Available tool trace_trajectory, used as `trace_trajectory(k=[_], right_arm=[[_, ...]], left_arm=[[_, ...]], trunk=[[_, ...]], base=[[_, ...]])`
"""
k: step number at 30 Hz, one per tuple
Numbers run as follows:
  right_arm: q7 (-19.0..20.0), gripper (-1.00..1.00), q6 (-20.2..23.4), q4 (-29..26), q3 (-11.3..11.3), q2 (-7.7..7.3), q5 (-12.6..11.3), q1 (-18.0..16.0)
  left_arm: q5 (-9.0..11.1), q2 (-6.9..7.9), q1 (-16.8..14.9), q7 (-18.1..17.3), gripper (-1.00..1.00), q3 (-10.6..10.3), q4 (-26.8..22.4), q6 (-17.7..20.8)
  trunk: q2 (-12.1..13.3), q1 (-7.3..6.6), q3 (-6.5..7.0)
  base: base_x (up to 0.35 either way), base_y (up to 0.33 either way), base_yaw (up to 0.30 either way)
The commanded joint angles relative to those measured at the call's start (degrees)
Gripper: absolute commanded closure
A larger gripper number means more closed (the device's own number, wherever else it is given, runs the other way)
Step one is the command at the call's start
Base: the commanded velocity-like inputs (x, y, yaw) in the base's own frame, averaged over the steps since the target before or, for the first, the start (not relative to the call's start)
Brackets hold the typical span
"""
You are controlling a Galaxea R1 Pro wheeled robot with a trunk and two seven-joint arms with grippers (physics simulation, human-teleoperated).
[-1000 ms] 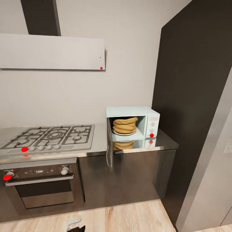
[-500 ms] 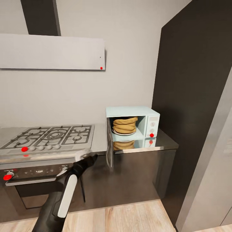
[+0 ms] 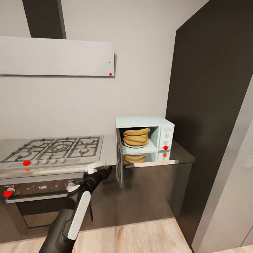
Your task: In the kitchen, take the popcorn bag from the countertop, put it into the microwave, and heat it until the popcorn is cooked so the cooked popcorn ends up inside the bag.
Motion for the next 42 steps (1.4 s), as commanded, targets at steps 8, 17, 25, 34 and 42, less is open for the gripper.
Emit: trace_trajectory(k=[8,17,25,34,42], right_arm=[[-0.2,-1.0,-0.1,0.2,-0.5,0.06,0.5,-0.1],[-0.2,-1.0,-0.1,0.2,-0.5,0.07,0.6,-0.1],[-0.2,-1.0,-0.2,0.2,-0.5,0.05,0.4,-0.1],[-0.2,-1.0,-0.2,0.2,-0.6,0.01,-1.4,-0.1],[-0.2,-1.0,-0.4,0.2,-0.5,-0.11,-6.0,-0.1]], left_arm=[[0.7,0.0,0.0,0.1,-1.0,-0.4,0.0,-0.2],[0.7,0.0,0.0,-0.1,-1.0,-1.6,0.0,-0.3],[0.7,0.0,0.0,0.0,-1.0,-1.8,0.0,-0.4],[0.6,-0.02,0.0,0.3,-1.0,-1.8,0.0,-0.4],[0.6,-0.03,0.0,0.3,-1.0,-1.8,0.0,-0.5]], trunk=[[0.0,0.01,0.12],[0.0,0.01,0.6],[0.0,0.01,1.04],[0.0,0.01,1.5],[0.0,0.01,1.91]], base=[[0.174,0.0,-0.07],[0.002,0.0,-0.202],[0.0,0.0,-0.206],[0.0,0.0,-0.218],[0.0,0.0,-0.222]])
